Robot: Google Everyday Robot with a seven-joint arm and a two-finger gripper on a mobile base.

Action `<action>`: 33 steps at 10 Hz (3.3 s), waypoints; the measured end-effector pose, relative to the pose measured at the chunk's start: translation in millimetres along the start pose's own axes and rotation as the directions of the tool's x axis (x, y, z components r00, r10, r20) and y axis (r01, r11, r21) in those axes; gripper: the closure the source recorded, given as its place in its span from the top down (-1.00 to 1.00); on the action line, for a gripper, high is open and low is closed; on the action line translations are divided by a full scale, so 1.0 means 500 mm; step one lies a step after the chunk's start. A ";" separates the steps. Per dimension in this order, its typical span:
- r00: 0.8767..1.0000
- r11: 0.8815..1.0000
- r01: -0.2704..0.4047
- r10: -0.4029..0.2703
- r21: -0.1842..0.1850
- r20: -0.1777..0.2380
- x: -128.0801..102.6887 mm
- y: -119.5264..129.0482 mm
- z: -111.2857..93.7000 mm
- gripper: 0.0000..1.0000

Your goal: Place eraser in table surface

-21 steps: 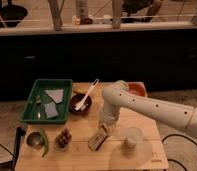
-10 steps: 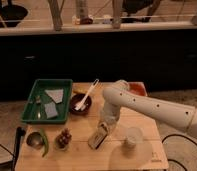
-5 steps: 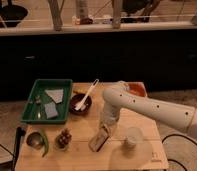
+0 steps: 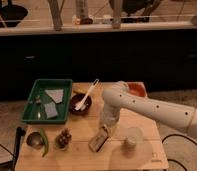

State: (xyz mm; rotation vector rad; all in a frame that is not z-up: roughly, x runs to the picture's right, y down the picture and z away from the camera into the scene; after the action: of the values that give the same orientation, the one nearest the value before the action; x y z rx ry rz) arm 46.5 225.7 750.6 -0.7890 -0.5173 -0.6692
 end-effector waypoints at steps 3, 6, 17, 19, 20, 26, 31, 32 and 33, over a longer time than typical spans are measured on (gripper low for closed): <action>1.000 1.000 0.002 -0.002 -0.002 -0.002 -0.002 -0.003 0.001 0.60; 1.000 1.000 0.003 -0.003 -0.001 -0.002 0.001 -0.003 0.000 0.60; 0.999 0.999 0.042 -0.042 0.033 -0.008 0.009 0.002 -0.012 0.60; 0.999 0.999 0.044 -0.044 0.032 -0.008 0.007 0.001 -0.012 0.60; 0.999 0.999 0.043 -0.043 0.032 -0.008 0.008 0.001 -0.012 0.60; 0.999 0.999 0.043 -0.043 0.032 -0.008 0.008 0.001 -0.012 0.60; 0.999 0.999 0.042 -0.042 0.032 -0.008 0.009 0.002 -0.012 0.60; 0.999 0.999 0.042 -0.042 0.032 -0.008 0.009 0.002 -0.012 0.60; 0.999 0.999 0.042 -0.042 0.032 -0.008 0.009 0.002 -0.012 0.60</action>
State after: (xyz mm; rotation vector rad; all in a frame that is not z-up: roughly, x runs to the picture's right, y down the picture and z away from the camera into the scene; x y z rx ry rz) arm 51.2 220.1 749.2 -0.7471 -0.5378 -0.7008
